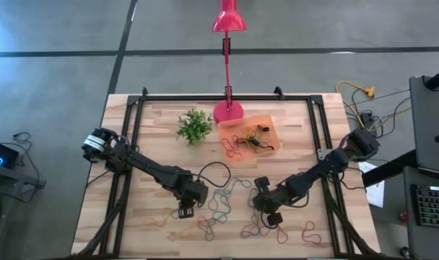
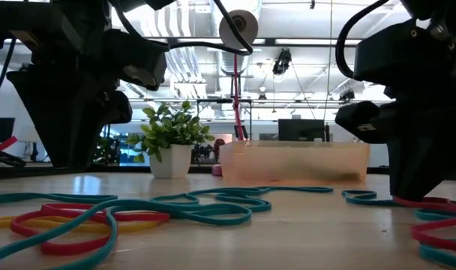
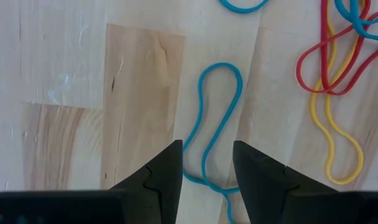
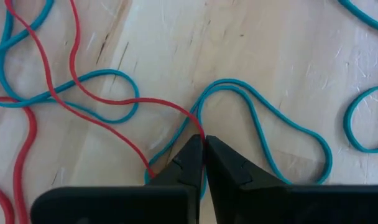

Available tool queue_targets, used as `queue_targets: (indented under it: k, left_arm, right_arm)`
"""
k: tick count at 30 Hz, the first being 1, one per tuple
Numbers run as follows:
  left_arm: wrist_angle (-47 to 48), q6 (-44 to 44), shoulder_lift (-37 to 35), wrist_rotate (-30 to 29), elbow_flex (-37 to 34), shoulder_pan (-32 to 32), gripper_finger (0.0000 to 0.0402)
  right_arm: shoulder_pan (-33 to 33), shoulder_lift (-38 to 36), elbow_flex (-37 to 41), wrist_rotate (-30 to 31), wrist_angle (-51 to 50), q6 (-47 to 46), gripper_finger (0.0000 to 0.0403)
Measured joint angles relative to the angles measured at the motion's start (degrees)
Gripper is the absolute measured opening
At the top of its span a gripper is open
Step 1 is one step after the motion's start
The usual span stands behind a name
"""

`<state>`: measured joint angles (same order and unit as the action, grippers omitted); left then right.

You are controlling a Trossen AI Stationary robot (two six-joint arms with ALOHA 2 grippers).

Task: Pick and place rubber bands into bin
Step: Put the red rubber band into the orange bin

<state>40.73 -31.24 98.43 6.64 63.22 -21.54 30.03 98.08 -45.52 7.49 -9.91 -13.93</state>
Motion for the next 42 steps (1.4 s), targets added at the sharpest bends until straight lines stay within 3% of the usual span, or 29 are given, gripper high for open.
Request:
queue_targets:
  k: [8, 25, 42]
  left_arm:
    - [0.0, 0.0, 0.0, 0.0, 0.0, 0.0, 0.0125]
    - [-0.3, 0.0, 0.0, 0.0, -0.1, 0.0, 0.0125]
    - [-1.3, 0.0, 0.0, 0.1, -0.1, 0.0, 0.0125]
  right_arm:
    - [0.1, -0.1, -2.6, 0.0, -0.7, 0.9, 0.0008]
    - [1.3, -6.6, -12.2, 0.8, -15.5, 1.8, 0.0008]
    - [2.4, -6.7, 3.7, 3.5, -17.9, -21.1, 0.0008]
